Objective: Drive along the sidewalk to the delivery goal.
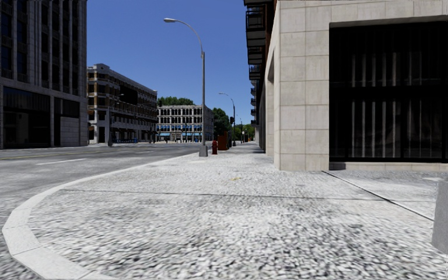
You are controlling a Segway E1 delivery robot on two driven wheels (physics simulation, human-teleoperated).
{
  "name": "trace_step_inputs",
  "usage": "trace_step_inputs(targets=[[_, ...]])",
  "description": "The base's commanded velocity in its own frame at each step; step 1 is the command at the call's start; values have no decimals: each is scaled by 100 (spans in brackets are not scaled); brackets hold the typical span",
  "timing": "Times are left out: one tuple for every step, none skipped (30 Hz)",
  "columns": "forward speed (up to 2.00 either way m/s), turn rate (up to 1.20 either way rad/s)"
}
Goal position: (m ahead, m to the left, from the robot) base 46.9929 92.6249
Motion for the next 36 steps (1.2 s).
trace_step_inputs(targets=[[200, 0], [200, 0], [200, 0], [200, 0], [200, 0], [200, 0], [200, 0], [200, 0], [200, 0], [200, 0], [200, 0], [200, 0], [200, 0], [200, 0], [200, 0], [200, 0], [200, 0], [200, 0], [200, 0], [200, 0], [200, 0], [200, 0], [200, 0], [200, 0], [200, 0], [200, 0], [200, 0], [200, 0], [200, 0], [200, 0], [200, 0], [200, 0], [200, 0], [200, 0], [200, 0], [200, -19]])
